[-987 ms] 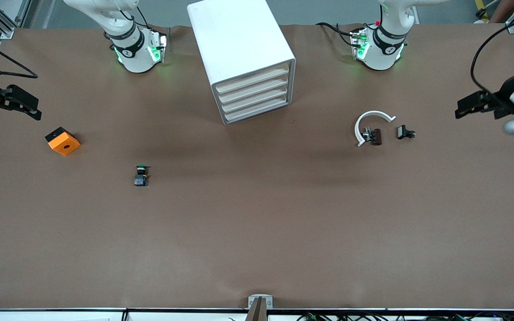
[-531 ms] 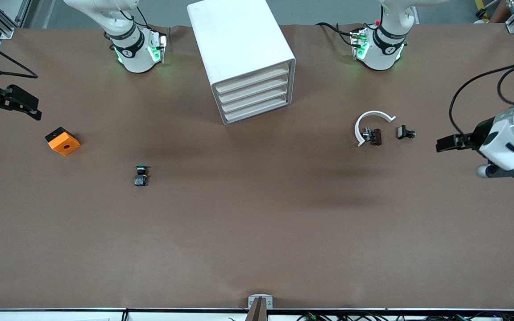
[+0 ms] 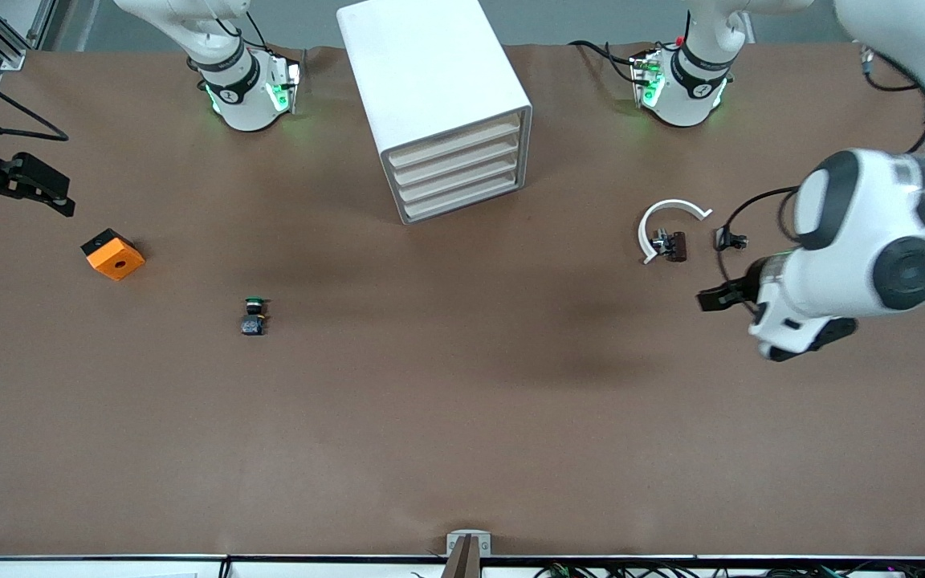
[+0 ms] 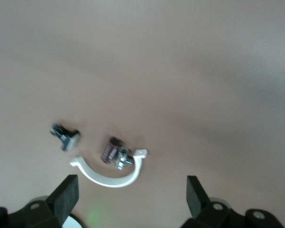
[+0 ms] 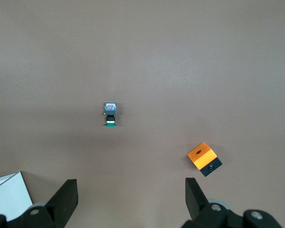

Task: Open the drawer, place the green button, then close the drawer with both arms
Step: 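Move the left gripper toward the white cabinet's drawer handle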

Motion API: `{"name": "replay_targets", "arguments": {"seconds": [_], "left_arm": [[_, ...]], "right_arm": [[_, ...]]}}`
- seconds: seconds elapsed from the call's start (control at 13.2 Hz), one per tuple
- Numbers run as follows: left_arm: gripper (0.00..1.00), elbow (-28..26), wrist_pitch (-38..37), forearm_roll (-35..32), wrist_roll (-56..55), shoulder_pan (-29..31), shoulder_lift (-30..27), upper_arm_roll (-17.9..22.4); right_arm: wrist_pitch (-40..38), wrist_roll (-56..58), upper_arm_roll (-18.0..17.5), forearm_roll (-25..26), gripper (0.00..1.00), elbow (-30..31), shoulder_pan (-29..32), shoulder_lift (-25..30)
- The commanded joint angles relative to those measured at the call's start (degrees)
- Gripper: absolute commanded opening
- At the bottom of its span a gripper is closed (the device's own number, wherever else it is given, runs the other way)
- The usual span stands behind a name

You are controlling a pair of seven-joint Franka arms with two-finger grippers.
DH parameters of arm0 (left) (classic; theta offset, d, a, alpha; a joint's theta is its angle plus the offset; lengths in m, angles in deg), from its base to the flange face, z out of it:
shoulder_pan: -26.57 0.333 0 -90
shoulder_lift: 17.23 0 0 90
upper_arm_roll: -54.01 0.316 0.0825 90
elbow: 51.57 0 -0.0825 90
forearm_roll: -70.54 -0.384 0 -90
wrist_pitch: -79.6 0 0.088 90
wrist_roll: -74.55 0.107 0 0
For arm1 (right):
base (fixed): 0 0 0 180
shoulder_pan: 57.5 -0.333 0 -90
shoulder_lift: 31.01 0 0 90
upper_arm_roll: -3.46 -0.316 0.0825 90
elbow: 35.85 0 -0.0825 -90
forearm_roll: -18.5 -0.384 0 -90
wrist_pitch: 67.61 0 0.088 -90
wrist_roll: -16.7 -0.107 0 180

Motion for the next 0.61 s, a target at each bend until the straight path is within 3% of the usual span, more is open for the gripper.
{"name": "replay_targets", "arguments": {"seconds": [0.0, 0.15, 0.53], "left_arm": [[1.0, 1.24, -0.01, 3.33, -12.74, -3.47, 5.24, -0.29], [1.0, 1.59, 2.26, 7.46, -24.78, -6.55, 9.54, -0.38], [1.0, 2.03, 3.42, 20.12, -52.82, -9.63, 13.08, -0.38]], "right_arm": [[-0.51, -0.75, -0.53, 0.77, 1.0, -1.24, 0.17, -0.56], [-0.6, -0.66, -0.53, 0.69, 1.0, -1.24, 0.43, -0.56], [-0.51, -0.75, -0.53, 0.77, 1.0, -1.24, 0.17, -0.56]]}}
